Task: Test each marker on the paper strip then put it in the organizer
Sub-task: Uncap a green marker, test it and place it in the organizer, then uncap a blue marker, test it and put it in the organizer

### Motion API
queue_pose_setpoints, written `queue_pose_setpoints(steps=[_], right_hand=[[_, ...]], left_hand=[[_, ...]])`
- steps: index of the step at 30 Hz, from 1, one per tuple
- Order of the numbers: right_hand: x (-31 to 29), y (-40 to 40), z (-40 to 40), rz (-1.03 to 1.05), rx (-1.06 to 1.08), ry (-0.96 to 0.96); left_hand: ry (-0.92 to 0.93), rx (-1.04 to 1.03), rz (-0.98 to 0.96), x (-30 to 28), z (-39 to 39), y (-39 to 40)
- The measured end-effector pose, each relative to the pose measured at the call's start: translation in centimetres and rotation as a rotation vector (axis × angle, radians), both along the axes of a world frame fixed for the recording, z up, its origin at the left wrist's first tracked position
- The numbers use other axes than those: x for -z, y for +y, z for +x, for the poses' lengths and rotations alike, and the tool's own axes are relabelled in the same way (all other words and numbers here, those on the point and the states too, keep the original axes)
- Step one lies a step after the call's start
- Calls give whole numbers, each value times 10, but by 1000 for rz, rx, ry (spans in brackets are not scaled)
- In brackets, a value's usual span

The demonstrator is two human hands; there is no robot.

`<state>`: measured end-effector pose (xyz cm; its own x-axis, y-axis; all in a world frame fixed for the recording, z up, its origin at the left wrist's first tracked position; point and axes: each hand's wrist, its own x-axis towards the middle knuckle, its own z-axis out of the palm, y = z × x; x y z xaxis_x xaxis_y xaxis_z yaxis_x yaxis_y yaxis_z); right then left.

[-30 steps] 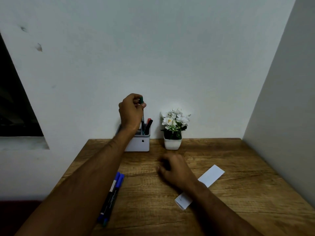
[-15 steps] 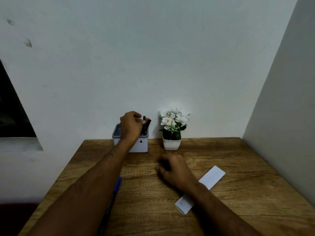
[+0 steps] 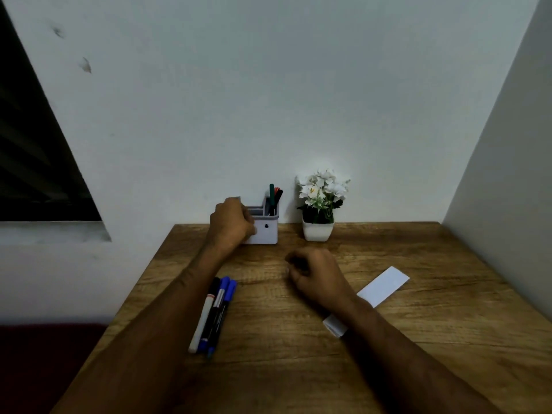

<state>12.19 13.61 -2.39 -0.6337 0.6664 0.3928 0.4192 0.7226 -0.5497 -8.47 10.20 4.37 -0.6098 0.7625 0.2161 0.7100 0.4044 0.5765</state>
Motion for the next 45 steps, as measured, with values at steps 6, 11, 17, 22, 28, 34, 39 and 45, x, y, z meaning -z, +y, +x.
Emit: queue_pose_setpoints(steps=[6,11,17,22,28,34,39,45], right_hand=[[0,-17,0,-23,3,36],[-3,-29,7,-29,-1,34],[-3,-36,13,-85,-1,27],[-6,-37,16,-83,6,34],[-8,-38,21,-100,17,45],[-12,-34,19,-185,67,156],[-22,-34,23,-343,32,217],[-20,-28,29,-420,109,157]], left_hand=[[220,47,-438,8,15,-38],[281,32,-535,18,30,-53],[236,27,-494,19,44,-58],[199,16,-477,24,52,-55],[168,14,-435,26,58,-52],[-217,59,-165,14,58,-40],[-725,76,102,-2,74,-34],[-1015,81,227,3,93,-28]])
